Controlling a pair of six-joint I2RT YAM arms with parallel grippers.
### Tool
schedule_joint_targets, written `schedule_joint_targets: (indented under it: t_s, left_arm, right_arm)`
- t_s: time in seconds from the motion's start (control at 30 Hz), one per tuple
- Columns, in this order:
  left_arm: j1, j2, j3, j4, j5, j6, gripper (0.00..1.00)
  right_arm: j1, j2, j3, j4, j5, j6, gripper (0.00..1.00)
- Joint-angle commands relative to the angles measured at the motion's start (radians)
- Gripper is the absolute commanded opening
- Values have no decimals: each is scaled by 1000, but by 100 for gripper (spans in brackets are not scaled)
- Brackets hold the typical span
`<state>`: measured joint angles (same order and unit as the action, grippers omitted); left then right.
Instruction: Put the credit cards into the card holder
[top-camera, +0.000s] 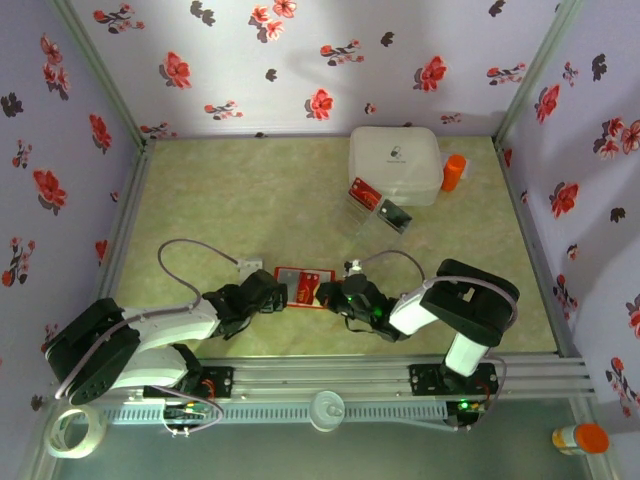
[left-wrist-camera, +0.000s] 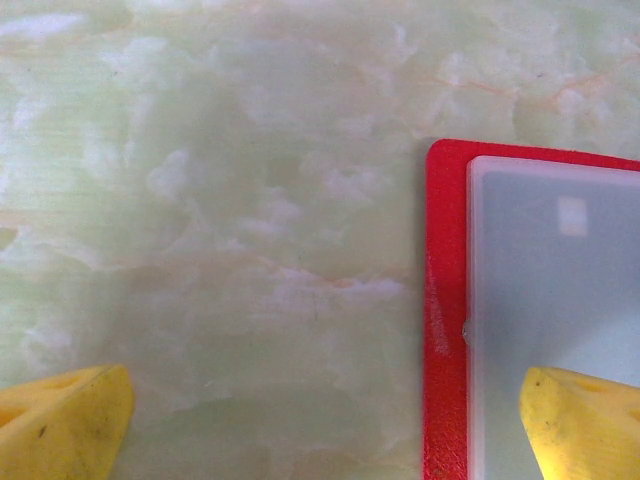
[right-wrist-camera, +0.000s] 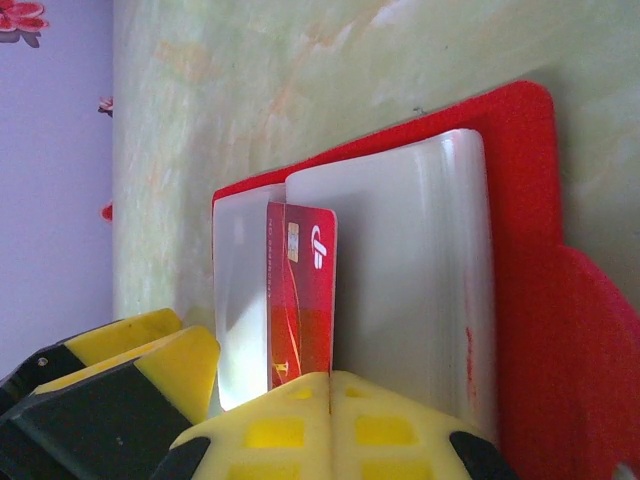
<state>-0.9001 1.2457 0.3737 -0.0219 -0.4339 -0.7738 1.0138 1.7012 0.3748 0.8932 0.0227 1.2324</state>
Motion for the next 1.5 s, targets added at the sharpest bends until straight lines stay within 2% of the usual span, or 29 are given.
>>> schedule_joint_targets:
  t_s: [0.0, 0.57, 0.97, 1.47]
  left_arm:
    - [7, -8, -22, -32, -11, -20, 100]
    - [8, -26, -24, -42, -11, -17, 100]
    - [8, -30, -25, -40, -12, -17, 100]
    - [8, -38, -28, -37, -11, -20, 100]
  right_arm:
    - [12, 9, 21, -64, -20, 13, 0]
    - [10, 43, 68, -106, -61, 10, 0]
    - [-7, -23, 100, -265, -90, -41, 0]
    - [-23, 35, 179, -311, -142, -64, 0]
